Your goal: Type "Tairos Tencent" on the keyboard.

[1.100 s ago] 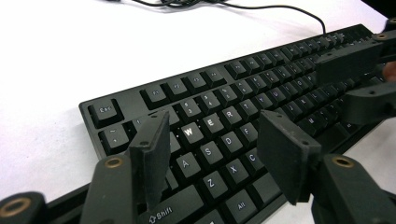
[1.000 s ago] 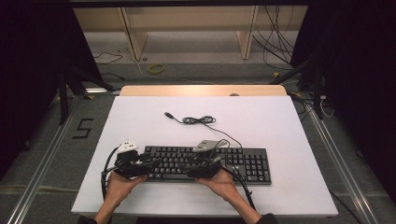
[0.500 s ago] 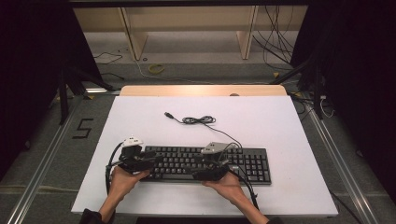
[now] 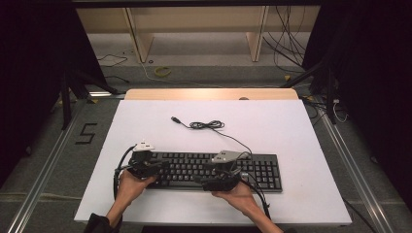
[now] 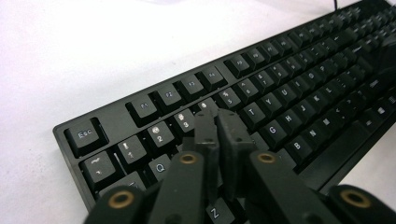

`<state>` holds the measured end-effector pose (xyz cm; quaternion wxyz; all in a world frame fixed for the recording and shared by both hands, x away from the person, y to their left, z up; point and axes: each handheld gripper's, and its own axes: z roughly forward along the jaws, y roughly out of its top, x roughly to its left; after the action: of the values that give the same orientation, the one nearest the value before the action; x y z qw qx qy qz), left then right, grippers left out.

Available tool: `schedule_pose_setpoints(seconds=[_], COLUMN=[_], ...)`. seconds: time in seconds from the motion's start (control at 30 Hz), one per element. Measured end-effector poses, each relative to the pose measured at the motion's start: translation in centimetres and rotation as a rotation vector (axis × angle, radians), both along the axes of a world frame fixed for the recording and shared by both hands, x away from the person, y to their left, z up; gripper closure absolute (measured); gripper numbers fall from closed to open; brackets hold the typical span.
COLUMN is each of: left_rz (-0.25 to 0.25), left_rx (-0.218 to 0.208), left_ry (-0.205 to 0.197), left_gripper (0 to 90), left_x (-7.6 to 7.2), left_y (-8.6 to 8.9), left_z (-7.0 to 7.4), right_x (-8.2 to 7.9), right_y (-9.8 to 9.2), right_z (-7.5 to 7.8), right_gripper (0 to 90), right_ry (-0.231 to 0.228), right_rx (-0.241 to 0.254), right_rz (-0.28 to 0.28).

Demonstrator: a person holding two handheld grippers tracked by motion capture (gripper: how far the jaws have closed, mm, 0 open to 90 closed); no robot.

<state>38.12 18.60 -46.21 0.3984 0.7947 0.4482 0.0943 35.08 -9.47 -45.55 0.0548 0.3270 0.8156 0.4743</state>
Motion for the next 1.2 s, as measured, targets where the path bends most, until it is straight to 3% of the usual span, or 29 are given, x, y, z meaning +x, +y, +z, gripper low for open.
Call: schedule_pose_setpoints(seconds=[1.2], left_rz=[-0.026], left_rx=[0.069], left_ry=[0.048], left_gripper=[89.4], left_x=[1.4], left_y=[-1.6], left_z=[-1.1], right_x=[-0.8], right_y=[-0.3], right_z=[-0.2], right_gripper=[37.0], right_ry=[0.001], right_rx=[-0.004], right_rz=[0.007])
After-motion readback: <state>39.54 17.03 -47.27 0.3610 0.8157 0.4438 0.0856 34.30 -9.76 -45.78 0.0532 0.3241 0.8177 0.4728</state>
